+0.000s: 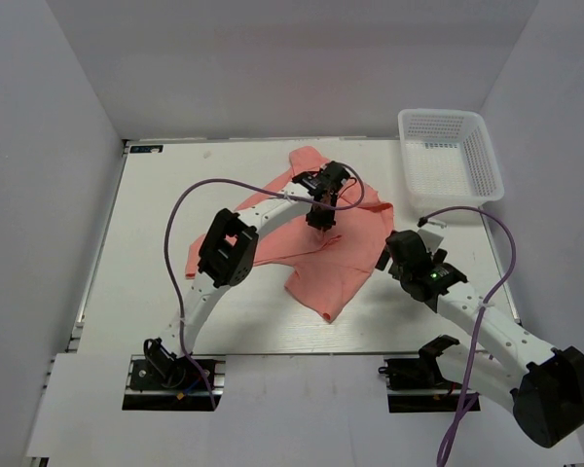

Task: Fold and stack the t-shirts
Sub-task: Flatten out the tshirt

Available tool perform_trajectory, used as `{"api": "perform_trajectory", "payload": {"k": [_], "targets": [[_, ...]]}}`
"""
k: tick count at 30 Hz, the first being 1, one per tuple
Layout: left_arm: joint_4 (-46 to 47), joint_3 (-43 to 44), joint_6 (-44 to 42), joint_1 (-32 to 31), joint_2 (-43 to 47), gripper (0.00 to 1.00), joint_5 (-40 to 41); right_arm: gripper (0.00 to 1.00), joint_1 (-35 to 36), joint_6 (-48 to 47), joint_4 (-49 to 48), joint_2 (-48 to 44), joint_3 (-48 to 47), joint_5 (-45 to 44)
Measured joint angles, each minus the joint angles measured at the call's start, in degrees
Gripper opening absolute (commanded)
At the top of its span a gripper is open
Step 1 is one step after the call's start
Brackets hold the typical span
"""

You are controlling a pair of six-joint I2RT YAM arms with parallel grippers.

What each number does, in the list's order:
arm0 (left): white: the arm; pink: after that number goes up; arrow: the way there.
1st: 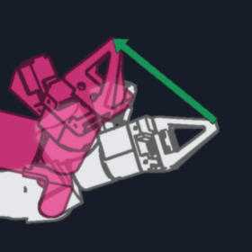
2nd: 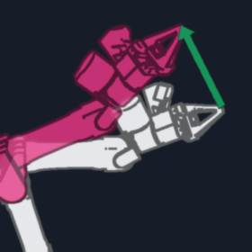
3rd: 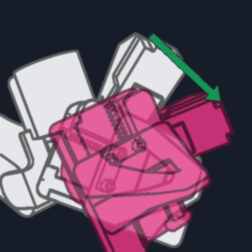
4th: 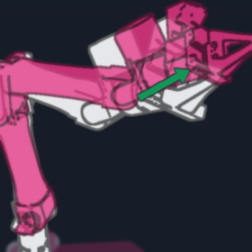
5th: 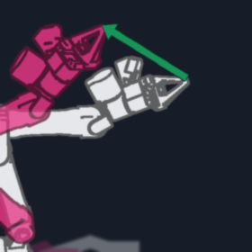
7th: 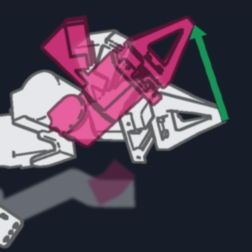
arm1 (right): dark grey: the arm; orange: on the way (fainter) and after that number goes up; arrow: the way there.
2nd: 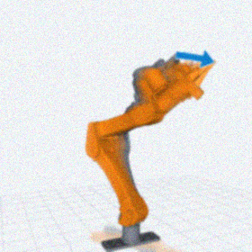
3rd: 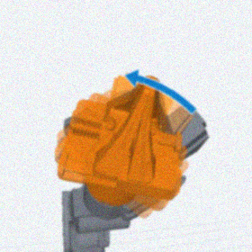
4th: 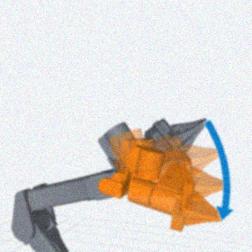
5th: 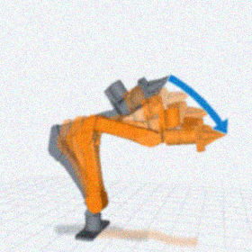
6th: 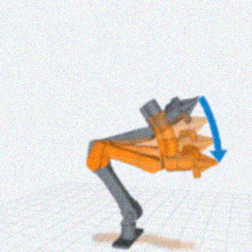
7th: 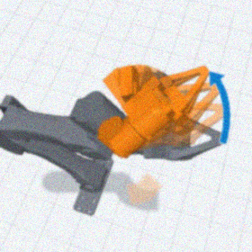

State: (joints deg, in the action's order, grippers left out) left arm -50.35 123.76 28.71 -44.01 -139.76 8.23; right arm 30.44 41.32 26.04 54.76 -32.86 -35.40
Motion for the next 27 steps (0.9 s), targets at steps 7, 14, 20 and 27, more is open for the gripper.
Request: {"api": "perform_trajectory", "payload": {"k": [7,14,20,27], "targets": [[1.1,0.0,-0.5,0.0,-0.7,0.0,-0.8,0.9,0.0,-0.9,-0.7,0.0,0.0,0.3],[3.1,-4.5,-1.7,0.0,3.8,0.0,-0.3,0.85,0.0,-2.7,-5.0,1.1,0.8,7.4],[4.7,-12.2,-3.2,0.5,16.3,0.0,3.7,0.78,0.0,-2.7,-12.1,8.4,0.6,16.2],[3.2,-18.4,-2.9,2.2,27.5,0.0,16.9,0.75,0.2,-1.7,-19.1,20.9,-3.2,24.8]]}}
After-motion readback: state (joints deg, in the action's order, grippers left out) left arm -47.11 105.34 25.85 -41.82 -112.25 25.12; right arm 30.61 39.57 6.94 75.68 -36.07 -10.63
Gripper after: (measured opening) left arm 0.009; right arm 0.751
